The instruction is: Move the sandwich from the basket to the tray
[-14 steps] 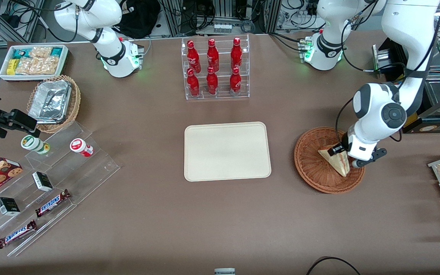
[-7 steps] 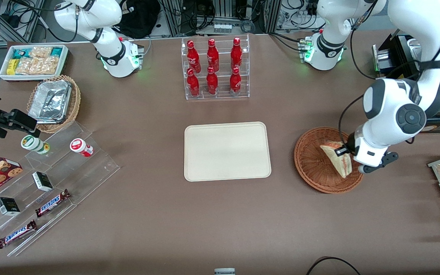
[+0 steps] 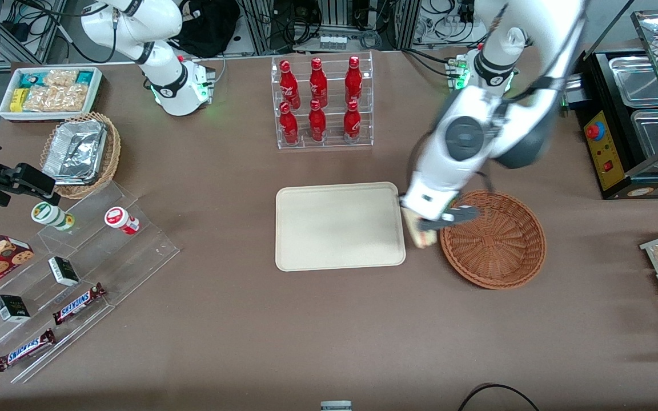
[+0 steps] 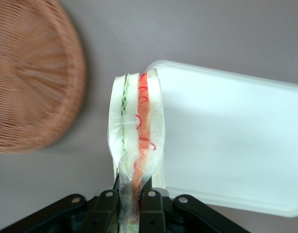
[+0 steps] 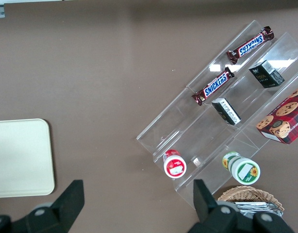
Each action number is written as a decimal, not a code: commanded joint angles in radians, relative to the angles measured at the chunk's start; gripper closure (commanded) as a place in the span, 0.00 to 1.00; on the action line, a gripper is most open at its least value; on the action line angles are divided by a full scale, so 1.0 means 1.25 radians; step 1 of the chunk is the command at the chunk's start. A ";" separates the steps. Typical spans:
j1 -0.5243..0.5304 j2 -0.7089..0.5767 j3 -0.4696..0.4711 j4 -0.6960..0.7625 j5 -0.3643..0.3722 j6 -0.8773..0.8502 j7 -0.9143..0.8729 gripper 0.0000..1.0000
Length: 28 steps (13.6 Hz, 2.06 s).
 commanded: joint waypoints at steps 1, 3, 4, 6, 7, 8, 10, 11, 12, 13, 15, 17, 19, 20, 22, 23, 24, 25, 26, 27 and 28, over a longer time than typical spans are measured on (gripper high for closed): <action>-0.086 0.120 0.013 0.099 0.007 0.020 -0.019 0.89; -0.137 0.175 0.015 0.112 0.028 0.080 -0.018 0.89; -0.148 0.198 0.014 0.112 0.054 0.108 -0.021 0.89; -0.178 0.233 0.015 0.107 0.067 0.142 -0.024 0.89; -0.185 0.245 0.016 0.107 0.067 0.155 -0.025 0.89; -0.186 0.255 0.016 0.107 0.068 0.169 -0.025 0.89; -0.201 0.272 0.016 0.108 0.067 0.189 -0.026 0.88; -0.202 0.273 0.018 0.107 0.067 0.189 -0.027 0.88; -0.202 0.274 0.018 0.106 0.067 0.189 -0.027 0.85; -0.201 0.273 0.018 0.106 0.068 0.189 -0.027 0.61; -0.199 0.266 0.019 0.104 0.069 0.184 -0.025 0.00; -0.196 0.246 0.030 0.102 0.070 0.170 -0.026 0.00; -0.192 0.202 0.037 0.103 0.070 0.113 -0.026 0.00; -0.185 0.173 0.043 0.103 0.069 0.085 -0.027 0.00; -0.157 0.098 0.050 0.103 0.066 0.020 -0.029 0.00; -0.128 0.056 0.050 0.104 0.058 -0.017 -0.030 0.00; -0.105 0.017 0.050 0.104 0.057 -0.056 -0.029 0.00; -0.071 -0.026 0.050 0.103 0.061 -0.117 -0.013 0.00; -0.029 -0.064 0.050 0.103 0.064 -0.189 0.001 0.00; 0.009 -0.092 0.050 0.108 0.065 -0.236 0.041 0.00; 0.044 -0.125 0.050 0.107 0.065 -0.262 0.089 0.00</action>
